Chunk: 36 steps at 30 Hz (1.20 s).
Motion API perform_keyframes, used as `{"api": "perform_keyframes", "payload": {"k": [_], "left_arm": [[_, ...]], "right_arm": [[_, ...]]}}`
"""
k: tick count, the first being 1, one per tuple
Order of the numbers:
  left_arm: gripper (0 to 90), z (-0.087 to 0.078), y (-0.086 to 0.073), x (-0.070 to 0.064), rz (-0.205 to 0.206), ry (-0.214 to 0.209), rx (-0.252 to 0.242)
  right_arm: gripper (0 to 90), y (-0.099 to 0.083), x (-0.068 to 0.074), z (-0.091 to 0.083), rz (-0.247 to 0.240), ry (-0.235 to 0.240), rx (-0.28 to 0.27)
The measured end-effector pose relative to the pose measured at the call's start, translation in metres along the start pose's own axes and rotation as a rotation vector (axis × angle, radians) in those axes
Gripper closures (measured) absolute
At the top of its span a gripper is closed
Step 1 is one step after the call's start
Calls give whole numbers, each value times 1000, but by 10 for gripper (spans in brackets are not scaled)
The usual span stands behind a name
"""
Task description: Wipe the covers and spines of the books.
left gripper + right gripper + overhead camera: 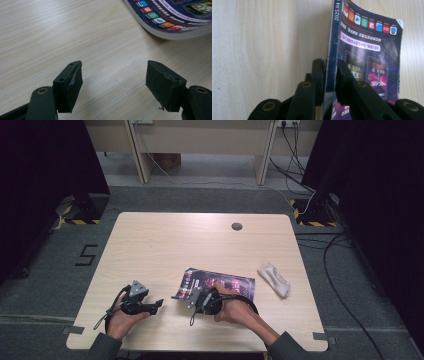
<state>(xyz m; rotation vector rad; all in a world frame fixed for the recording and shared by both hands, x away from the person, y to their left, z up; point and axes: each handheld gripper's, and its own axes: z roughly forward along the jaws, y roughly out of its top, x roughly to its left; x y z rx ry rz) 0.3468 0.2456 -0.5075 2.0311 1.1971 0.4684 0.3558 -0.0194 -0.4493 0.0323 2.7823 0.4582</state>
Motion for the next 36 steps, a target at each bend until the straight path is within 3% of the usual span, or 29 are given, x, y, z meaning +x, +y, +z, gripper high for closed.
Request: {"api": "perform_keyframes", "payload": {"k": [1,8,12,17,20,24,30,33,36], "left_arm": [[292,0,0,0,0,-2,-2],[296,0,1,-2,5,-10,-7],[296,1,2,-5,5,-17,-12],[296,2,1,-7,10,-14,-4],[297,1,2,-8,11,-21,-13],[301,2,1,-12,24,-32,-11],[300,1,2,-20,50,-59,-19],[298,2,2,-22,58,-59,-18],[297,3,2,-23,62,-62,-14]], "right_arm": [[792,-1,0,1,-6,3,-9],[739,-13,7,6,71,34,-62],[695,-21,9,9,138,76,-94],[641,-27,10,9,170,112,-133],[632,-31,12,9,204,170,-156],[618,-34,19,12,183,147,-139],[559,-40,17,10,234,154,-171],[562,-46,17,6,276,169,-214],[550,-53,14,2,306,147,-237]]}}
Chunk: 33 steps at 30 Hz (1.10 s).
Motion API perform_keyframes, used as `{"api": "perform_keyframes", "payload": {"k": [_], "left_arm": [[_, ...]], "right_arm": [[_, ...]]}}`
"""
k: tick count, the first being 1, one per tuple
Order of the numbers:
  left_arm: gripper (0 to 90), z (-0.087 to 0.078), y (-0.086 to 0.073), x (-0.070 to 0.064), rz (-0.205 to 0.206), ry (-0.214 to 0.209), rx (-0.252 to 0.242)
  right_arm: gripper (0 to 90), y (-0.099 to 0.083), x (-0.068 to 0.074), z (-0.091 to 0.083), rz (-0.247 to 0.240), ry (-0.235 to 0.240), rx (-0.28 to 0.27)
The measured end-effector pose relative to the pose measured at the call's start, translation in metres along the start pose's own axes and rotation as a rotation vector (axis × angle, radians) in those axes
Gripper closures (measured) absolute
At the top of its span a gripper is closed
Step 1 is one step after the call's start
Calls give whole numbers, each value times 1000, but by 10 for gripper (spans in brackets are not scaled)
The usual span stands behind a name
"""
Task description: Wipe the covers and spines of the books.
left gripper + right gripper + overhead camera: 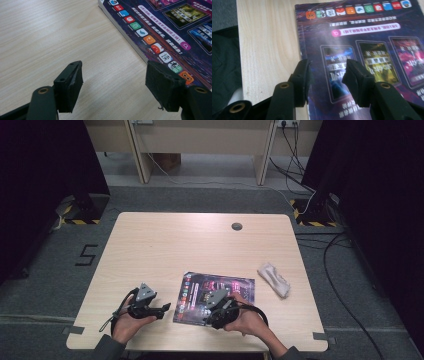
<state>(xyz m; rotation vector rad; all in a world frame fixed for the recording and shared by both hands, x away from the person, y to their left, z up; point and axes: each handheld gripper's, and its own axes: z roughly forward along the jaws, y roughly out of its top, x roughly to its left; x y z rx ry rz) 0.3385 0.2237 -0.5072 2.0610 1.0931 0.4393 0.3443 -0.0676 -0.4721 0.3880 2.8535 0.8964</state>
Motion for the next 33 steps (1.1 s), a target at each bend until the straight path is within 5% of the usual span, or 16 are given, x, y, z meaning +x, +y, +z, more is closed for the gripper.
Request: {"api": "perform_keyframes", "payload": {"k": [4,13,16,22,25,33], "left_arm": [[296,-2,1,-2,6,-9,-5],[295,1,0,-11,8,-45,7],[294,2,1,-13,3,-61,-1],[285,3,2,-18,-3,-85,-11],[277,3,2,-21,-3,-94,-11],[303,7,2,-34,52,-164,-2]], "right_arm": [[504,-10,-7,-6,53,-76,-12],[392,-49,-36,-28,359,-278,-58],[377,-62,-40,-36,417,-322,-64],[382,-83,-42,-49,506,-369,-91],[390,-92,-42,-55,546,-357,-115],[393,-105,-34,-53,556,-328,-84]]}}
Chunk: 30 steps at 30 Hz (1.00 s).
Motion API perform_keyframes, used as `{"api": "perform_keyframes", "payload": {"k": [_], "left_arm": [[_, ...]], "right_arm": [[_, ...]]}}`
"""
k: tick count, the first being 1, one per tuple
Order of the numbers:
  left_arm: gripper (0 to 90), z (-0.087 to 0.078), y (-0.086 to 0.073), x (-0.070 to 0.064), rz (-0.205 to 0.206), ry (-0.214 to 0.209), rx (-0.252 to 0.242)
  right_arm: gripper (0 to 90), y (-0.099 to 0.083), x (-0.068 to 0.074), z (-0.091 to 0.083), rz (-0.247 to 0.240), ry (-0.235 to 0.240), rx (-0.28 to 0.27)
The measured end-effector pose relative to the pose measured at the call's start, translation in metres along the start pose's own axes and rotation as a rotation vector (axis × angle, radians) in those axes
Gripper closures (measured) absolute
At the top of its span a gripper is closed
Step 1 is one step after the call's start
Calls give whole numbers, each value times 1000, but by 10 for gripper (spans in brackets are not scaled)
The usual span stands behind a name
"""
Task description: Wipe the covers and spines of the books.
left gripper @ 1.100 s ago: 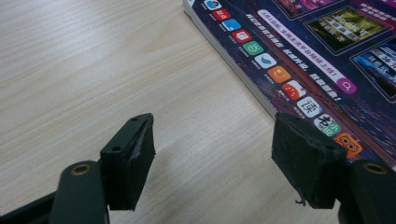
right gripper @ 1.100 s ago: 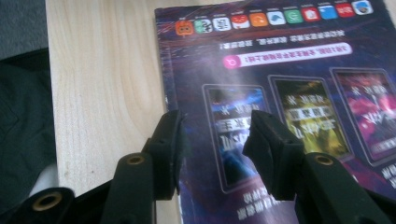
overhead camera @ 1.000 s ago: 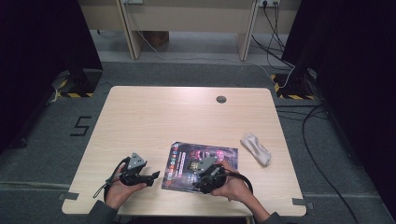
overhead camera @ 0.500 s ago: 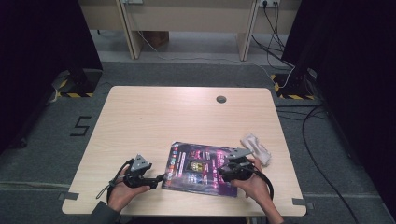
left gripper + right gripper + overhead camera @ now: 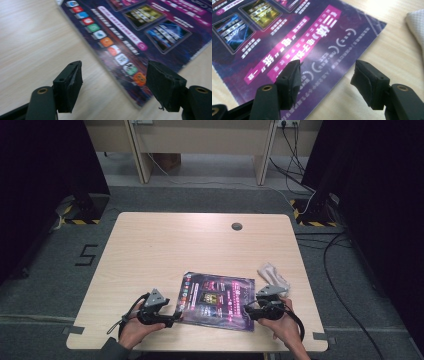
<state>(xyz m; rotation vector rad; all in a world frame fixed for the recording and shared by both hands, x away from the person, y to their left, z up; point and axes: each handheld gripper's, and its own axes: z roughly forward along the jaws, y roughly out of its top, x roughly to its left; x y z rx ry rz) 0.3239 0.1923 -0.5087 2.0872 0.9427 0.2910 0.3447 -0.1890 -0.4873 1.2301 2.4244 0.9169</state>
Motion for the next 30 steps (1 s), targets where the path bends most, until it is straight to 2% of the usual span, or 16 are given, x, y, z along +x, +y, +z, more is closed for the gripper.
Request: {"api": "perform_keyframes", "payload": {"k": [3,6,8,10,14,21,23,30], "left_arm": [[337,2,0,-6,25,-22,12],[356,6,-1,-11,41,-49,34],[334,7,-1,-14,48,-47,49],[324,7,-2,-15,61,-46,55],[335,5,-3,-17,48,-46,58],[339,0,-6,-27,60,-58,82],[336,-2,-7,-30,58,-73,88],[339,-2,-8,-44,55,-129,91]], "right_arm": [[391,-3,1,3,16,27,14],[382,-5,3,8,12,31,32],[367,-5,4,10,27,33,28],[357,-5,5,12,23,26,13],[356,-2,5,15,10,11,4],[364,19,-2,31,-26,-12,2],[365,26,-7,37,-14,-2,0],[367,57,-17,62,-24,-8,2]]}}
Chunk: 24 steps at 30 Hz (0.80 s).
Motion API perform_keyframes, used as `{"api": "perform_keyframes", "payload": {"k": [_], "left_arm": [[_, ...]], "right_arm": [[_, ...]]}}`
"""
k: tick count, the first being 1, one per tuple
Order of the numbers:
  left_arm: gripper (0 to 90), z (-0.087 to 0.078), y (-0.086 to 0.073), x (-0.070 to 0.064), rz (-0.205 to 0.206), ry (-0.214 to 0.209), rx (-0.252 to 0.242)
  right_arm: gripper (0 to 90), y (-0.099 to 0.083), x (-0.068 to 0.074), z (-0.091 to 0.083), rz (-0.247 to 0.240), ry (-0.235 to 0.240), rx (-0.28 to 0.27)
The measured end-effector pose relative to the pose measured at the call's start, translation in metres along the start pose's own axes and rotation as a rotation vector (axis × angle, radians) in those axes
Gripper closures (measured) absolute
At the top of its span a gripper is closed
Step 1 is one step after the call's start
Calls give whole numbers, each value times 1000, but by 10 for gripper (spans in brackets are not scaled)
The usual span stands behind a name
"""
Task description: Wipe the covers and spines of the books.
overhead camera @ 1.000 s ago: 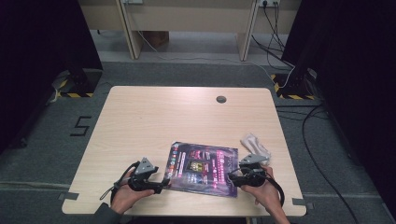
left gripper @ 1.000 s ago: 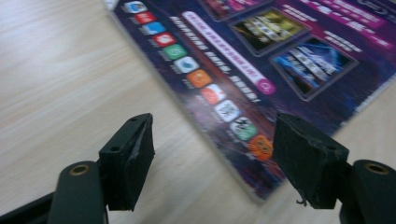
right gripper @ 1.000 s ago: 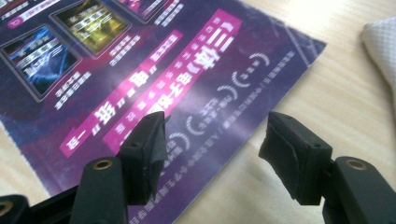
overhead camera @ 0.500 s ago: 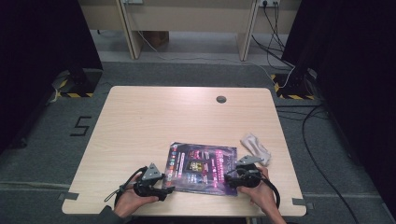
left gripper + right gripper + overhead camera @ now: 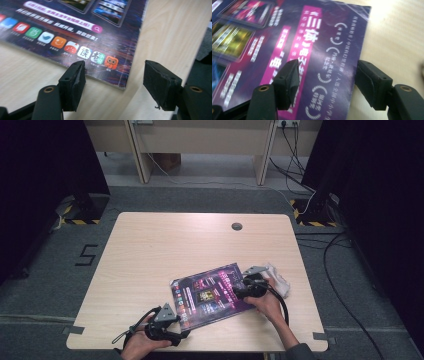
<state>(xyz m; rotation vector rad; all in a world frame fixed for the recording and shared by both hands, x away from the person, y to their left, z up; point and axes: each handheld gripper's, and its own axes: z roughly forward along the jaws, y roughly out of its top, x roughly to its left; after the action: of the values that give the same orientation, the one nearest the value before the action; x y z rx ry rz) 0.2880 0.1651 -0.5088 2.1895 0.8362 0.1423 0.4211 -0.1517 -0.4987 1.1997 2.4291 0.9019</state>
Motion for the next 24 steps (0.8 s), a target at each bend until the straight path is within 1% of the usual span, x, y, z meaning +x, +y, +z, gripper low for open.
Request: {"api": "perform_keyframes", "payload": {"k": [3,5,7,8,10,11,12,15,17,20,22,23,24], "left_arm": [[343,3,1,-6,2,-26,-6],[340,4,2,-7,1,-33,-6],[350,3,1,-5,-9,-33,-16],[347,2,1,-3,-6,-22,-17],[329,1,2,2,-5,20,-26],[321,0,2,5,-10,42,-32],[308,-2,3,10,-22,74,-44],[292,-5,7,23,-35,135,-68],[287,-6,11,34,-35,199,-85],[289,-3,16,52,-53,244,-97],[295,0,19,63,-60,262,-92],[297,3,20,70,-66,274,-97],[298,4,21,73,-70,278,-105]], "right_arm": [[366,12,-2,10,-19,-25,-12],[365,17,0,13,-30,-47,-11],[366,18,1,12,-32,-50,-5],[374,18,1,9,-28,-48,-13],[370,16,1,2,-18,-32,-32],[366,14,2,-3,-19,-30,-37],[363,11,3,-7,-15,-27,-39],[358,0,7,-18,-32,-18,-34],[349,-6,11,-23,-39,-21,-27],[338,-17,17,-28,-50,-19,-13],[329,-24,21,-30,-61,-34,-6],[325,-27,24,-31,-68,-43,7],[323,-31,26,-32,-76,-44,12]]}}
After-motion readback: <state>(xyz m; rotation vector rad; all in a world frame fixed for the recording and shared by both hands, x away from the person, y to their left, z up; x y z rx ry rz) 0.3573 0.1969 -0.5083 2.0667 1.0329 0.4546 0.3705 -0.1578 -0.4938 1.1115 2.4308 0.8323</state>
